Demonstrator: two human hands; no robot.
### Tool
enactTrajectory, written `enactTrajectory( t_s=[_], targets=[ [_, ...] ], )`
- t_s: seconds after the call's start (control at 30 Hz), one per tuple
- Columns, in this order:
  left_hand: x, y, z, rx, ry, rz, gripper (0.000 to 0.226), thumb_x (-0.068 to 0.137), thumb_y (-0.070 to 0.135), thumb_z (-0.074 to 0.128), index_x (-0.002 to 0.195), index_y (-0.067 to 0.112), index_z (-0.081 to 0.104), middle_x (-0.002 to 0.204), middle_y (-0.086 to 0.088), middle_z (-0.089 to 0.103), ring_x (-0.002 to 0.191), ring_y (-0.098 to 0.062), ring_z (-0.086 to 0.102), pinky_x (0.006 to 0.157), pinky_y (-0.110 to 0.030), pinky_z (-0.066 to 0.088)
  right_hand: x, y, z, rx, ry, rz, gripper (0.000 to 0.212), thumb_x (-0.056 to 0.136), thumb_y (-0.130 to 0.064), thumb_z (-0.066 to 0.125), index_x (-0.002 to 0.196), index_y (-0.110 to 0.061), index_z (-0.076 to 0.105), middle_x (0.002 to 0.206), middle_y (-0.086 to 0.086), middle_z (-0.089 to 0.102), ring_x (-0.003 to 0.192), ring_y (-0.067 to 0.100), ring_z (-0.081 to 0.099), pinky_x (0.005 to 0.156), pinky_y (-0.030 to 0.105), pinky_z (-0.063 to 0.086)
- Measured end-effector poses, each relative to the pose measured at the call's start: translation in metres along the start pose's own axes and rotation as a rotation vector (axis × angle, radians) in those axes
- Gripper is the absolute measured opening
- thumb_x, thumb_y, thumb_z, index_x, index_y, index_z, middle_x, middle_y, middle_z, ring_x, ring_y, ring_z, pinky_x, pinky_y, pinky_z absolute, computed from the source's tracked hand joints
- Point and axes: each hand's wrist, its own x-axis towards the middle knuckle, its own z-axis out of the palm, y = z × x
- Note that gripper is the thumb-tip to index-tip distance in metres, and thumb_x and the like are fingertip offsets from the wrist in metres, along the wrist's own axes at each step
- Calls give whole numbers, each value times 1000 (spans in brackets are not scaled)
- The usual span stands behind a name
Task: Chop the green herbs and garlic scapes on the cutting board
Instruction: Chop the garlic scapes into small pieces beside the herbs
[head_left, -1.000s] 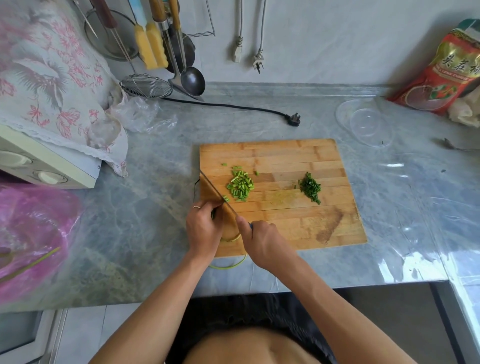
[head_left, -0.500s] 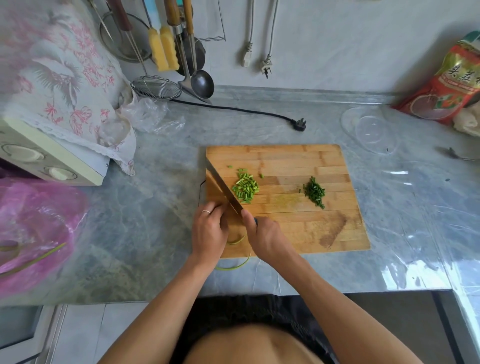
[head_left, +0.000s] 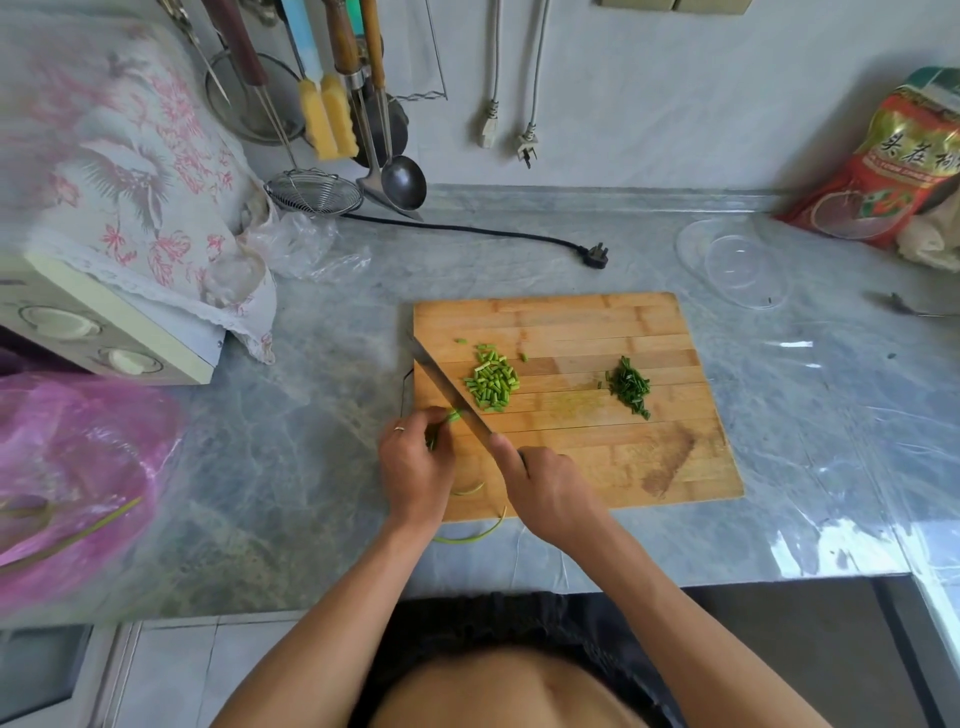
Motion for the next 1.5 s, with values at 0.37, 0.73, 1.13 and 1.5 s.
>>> enactTrajectory(
  t_s=[0.37,0.73,1.13,1.5],
  targets=[
    [-3,2,0,-55,13,-80,12,83,10,71,92,19,73,84,5,73,80,-15,66,71,-30,49,-5,3,12,-65,-8,34,64,95,-65,26,64,-12,42,64,8,51,56,24,45,51,33,35],
    [0,3,1,-19,47,-24,14,74,1,75,82,13,75,76,1,72,67,-15,64,61,-17,35,4,-4,13,-111,-99,-9,72,93,-67,14,82,-8,53,65,5,48,65,27,49,68,38,44],
    [2,-7,-2,98,-56,24,10,85,7,70,89,16,72,76,-2,71,68,-24,63,56,-28,36,7,3,18,2,-12,44,63,97,-62,25,63,-12,42,57,6,47,50,23,44,52,36,37],
    [4,-6,-9,209,-132,149,7,83,8,74,90,10,76,90,-4,68,77,-27,66,62,-35,52,19,2,2,83,-3,87,63,102,-54,24,63,-10,45,61,9,51,58,25,52,57,40,47]
  ],
)
